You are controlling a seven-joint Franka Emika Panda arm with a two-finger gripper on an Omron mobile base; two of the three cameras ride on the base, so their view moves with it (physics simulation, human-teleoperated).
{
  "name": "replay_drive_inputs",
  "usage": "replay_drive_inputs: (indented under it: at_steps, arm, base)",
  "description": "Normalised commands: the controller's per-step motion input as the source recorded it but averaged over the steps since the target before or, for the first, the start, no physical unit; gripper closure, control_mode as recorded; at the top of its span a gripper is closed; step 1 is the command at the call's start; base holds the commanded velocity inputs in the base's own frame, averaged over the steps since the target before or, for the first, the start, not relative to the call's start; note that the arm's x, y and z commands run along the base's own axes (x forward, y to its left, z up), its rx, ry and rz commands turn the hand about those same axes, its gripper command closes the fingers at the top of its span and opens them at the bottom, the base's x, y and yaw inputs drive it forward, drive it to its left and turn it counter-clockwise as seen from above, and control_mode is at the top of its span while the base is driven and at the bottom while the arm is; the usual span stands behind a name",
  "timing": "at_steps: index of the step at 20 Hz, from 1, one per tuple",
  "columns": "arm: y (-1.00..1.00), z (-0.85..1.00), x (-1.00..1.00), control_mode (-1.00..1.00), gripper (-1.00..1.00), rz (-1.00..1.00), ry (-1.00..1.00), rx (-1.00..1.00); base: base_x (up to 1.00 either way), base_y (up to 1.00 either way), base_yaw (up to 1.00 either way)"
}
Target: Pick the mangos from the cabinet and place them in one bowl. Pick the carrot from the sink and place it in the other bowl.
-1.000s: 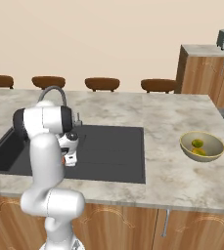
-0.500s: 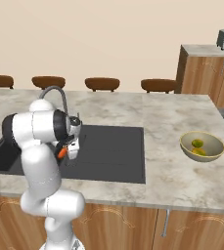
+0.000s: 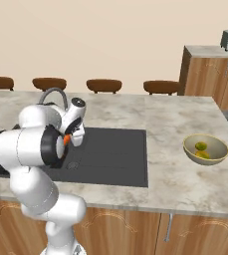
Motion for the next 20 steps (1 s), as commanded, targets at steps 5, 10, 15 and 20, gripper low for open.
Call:
replay_drive_inputs:
  at_steps: [5, 10, 15, 20]
  arm:
    - [-0.23, 0.3, -0.22, -1.0, 1.0, 0.41, -0.18, -0.15]
    - [-0.19, 0.36, -0.64, -1.0, 1.0, 0.45, -0.03, -0.29]
    - [-0.09, 0.37, -0.69, -1.0, 1.0, 0.35, -0.08, -0.24]
    - [-0.04, 0.23, -0.83, -1.0, 1.0, 0.26, -0.12, -0.02]
  base:
    - [0.0, 0.0, 0.0]
    - [0.0, 0.0, 0.0]
    - [0.0, 0.0, 0.0]
    - [0.0, 0.0, 0.0]
